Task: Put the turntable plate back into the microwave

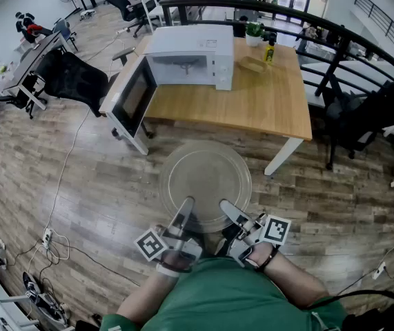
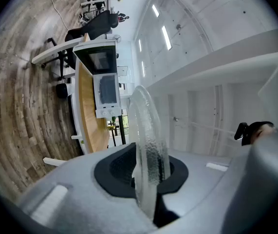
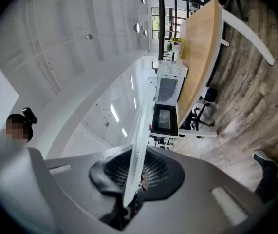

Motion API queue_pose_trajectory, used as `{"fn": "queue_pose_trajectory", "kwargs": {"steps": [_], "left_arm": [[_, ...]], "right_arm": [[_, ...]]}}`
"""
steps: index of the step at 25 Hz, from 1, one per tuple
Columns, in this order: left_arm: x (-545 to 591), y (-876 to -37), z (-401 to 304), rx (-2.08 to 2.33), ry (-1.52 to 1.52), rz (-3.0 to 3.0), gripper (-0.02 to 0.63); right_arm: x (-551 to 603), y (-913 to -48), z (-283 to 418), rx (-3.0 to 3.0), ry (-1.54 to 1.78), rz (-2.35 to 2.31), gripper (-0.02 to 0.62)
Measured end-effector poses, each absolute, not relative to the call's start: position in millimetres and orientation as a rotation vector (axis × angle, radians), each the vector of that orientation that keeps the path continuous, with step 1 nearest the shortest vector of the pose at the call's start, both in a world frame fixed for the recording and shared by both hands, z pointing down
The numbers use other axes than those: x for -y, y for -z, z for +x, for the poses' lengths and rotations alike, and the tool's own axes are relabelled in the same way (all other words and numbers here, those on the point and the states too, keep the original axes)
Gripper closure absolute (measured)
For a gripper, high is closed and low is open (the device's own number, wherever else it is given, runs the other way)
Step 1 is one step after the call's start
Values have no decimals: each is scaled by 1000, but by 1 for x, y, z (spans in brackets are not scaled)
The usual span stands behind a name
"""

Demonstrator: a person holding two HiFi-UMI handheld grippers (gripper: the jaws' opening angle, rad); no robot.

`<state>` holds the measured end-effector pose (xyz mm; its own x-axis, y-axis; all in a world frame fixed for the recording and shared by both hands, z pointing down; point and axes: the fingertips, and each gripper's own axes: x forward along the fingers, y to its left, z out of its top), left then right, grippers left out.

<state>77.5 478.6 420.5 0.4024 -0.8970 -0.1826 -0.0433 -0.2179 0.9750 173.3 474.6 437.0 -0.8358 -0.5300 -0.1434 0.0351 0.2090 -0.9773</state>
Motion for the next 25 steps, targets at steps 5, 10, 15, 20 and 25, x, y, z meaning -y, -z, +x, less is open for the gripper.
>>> {"fn": "queue_pose_trajectory", "kwargs": {"steps": [5, 10, 15, 20, 25], "left_arm": [[-470, -422, 73, 855, 1002, 1590, 561], [-456, -425, 69, 851, 997, 1589, 561], [-435, -426, 61, 835, 1007, 1582, 561], [-402, -430, 44, 823, 1005, 1568, 561], [-361, -431, 23, 811, 997, 1559, 561]], "right_arm": [[-466, -437, 168, -2040, 1665, -439, 549], [-453, -438, 164, -2039, 1666, -443, 549], [-432, -439, 156, -2049, 1658, -458, 548], [-400, -441, 140, -2043, 1661, -469, 548], [-361, -442, 118, -2039, 1664, -483, 548]]}}
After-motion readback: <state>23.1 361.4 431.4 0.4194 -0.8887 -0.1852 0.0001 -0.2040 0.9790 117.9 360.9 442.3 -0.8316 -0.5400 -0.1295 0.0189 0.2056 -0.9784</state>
